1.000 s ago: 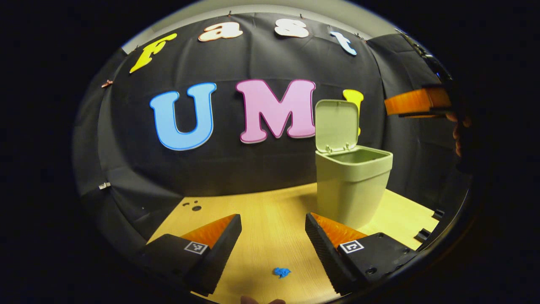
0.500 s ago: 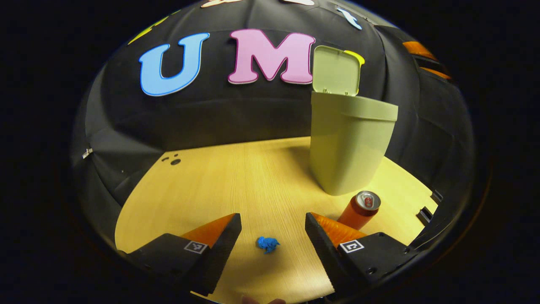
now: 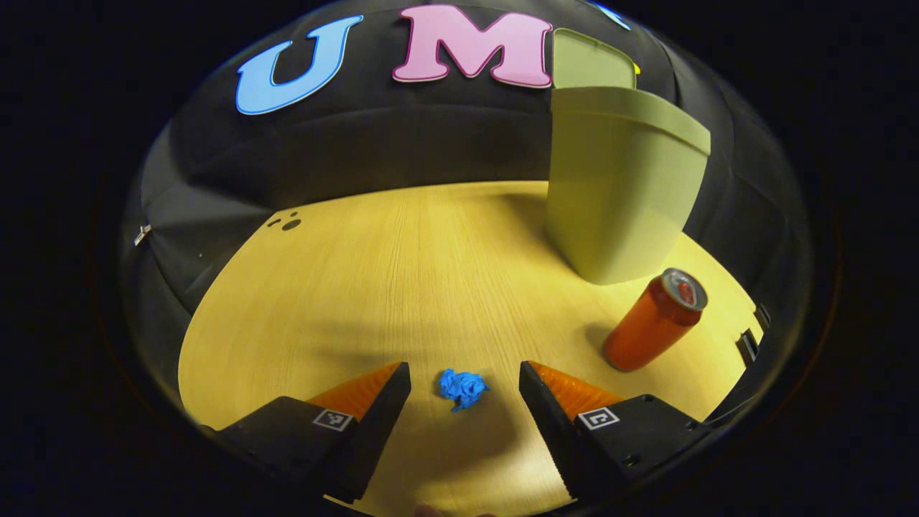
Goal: Press the lid of the desktop garbage bin to open it, pick up the crumpled paper on the desktop and throw it into the bin, then pick up the pop can on the desktop and drop it into the bin, and finally close the garbage bin lid.
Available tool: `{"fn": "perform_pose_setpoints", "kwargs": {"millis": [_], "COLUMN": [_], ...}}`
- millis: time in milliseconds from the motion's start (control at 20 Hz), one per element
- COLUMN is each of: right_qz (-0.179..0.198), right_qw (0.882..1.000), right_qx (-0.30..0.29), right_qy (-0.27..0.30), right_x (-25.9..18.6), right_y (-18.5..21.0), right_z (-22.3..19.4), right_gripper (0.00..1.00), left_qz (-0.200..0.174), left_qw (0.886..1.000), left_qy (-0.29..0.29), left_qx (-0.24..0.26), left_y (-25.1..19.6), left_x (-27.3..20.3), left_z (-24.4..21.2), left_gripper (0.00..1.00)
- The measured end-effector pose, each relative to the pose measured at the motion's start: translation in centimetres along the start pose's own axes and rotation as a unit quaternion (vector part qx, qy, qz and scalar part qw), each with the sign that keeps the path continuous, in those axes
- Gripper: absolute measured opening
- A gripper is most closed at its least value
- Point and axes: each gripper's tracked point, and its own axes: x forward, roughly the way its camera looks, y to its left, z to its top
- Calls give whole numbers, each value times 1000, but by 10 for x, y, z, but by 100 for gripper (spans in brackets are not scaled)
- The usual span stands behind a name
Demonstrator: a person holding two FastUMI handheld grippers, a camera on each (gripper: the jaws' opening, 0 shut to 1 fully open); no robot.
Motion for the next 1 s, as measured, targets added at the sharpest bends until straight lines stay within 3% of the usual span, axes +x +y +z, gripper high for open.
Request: {"fn": "perform_pose_setpoints", "kwargs": {"millis": [250,650,750,800,850,900,1000], "right_qz": [-15,-17,-16,-16,-15,-15,-13], "right_qw": [1000,1000,1000,999,1000,1000,1000], "right_qx": [-1,-14,-12,-10,-8,-5,-4], "right_qy": [2,18,24,25,26,25,25], "right_x": [-7,-14,-13,-13,-13,-12,-11], "right_y": [-9,-9,-8,-8,-7,-6,-5], "right_z": [-1,-9,-13,-14,-14,-14,-15], "right_gripper": [79,79,79,80,81,81,81], "left_qz": [-8,-17,-25,-25,-26,-26,-31], "left_qw": [999,998,998,998,998,998,998], "left_qy": [33,52,51,52,52,53,39], "left_qx": [0,13,24,27,30,31,34], "left_y": [1,0,-3,-4,-3,-3,-6], "left_x": [16,33,34,35,34,32,27], "left_z": [-19,-26,-24,-25,-23,-20,-10], "left_gripper": [96,83,76,66,66,57,54]}}
